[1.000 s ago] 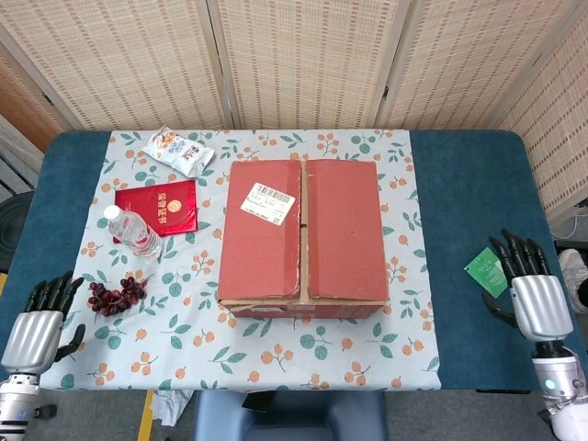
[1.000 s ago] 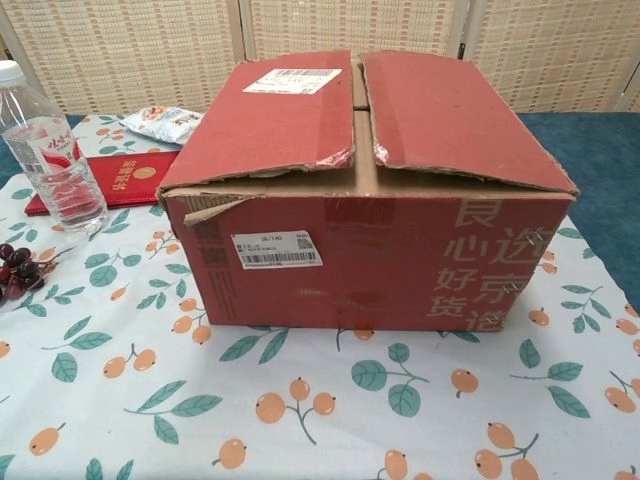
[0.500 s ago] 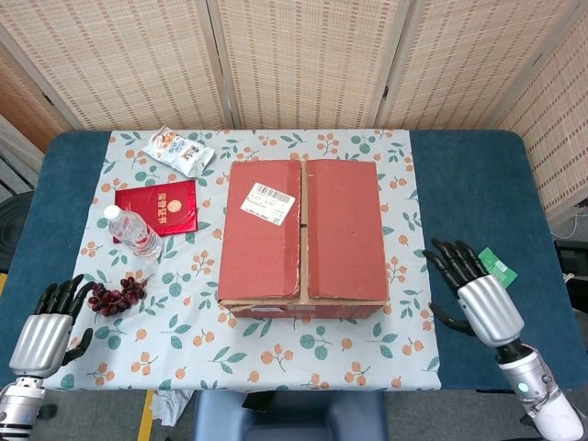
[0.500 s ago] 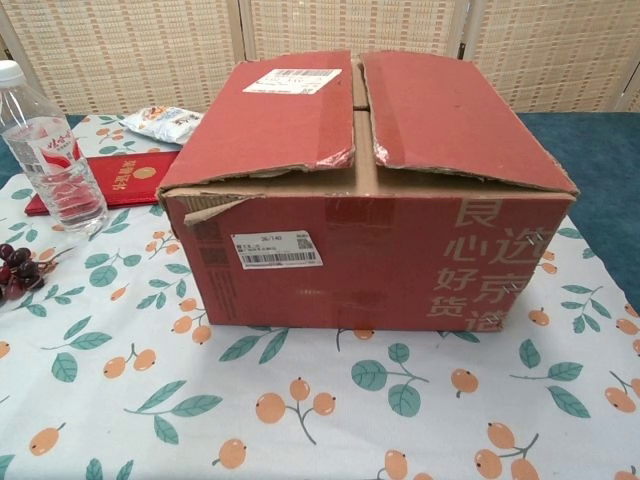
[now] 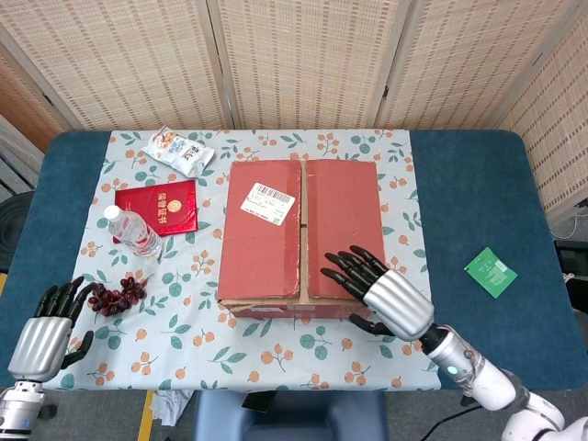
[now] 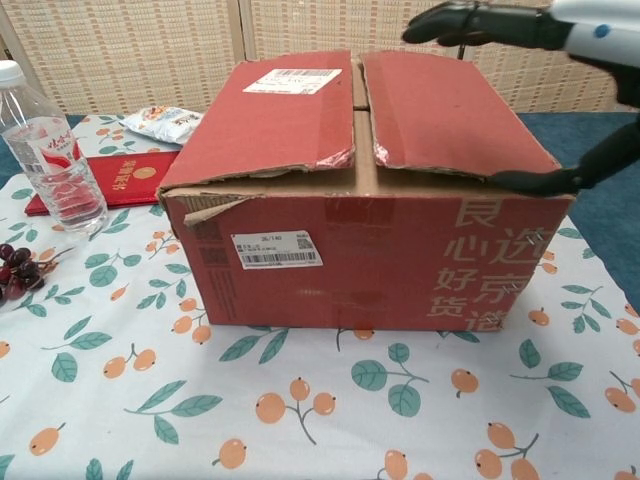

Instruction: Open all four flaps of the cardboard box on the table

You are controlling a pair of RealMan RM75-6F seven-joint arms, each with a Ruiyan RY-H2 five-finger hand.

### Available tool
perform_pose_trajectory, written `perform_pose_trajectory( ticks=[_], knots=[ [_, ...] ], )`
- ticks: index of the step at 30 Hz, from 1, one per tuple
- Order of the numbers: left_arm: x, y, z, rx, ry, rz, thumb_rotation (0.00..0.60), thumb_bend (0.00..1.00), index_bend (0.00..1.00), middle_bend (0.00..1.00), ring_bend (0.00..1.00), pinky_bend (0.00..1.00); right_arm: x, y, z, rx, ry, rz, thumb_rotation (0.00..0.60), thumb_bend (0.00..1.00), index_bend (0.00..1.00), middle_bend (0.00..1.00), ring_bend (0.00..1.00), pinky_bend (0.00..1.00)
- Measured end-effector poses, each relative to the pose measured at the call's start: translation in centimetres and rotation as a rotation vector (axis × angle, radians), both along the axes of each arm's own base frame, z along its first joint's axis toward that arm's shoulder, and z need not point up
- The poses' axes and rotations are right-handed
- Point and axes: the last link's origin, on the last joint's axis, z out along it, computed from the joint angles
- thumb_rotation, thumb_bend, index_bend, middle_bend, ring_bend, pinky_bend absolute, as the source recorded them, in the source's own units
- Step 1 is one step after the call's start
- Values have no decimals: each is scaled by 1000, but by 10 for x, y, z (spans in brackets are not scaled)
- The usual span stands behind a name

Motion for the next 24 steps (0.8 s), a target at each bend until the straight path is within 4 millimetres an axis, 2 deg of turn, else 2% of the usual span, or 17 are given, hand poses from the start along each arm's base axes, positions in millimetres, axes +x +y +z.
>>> perform_pose_trajectory(
  ticks=[5, 14, 24],
  knots=[
    [1, -2, 3, 1, -19, -10, 600, 500, 0, 0, 0, 0, 21, -10, -18, 10, 25, 32, 600, 371, 0, 0, 0, 0],
    [2, -7, 8, 1, -48, -20, 600, 499, 0, 0, 0, 0, 40, -26, -42, -35, 76, 51, 600, 371, 0, 0, 0, 0],
    [3, -12, 13, 2, -72, -28, 600, 500, 0, 0, 0, 0, 52, -37, -53, -137, 106, 78, 600, 371, 0, 0, 0, 0]
  ],
)
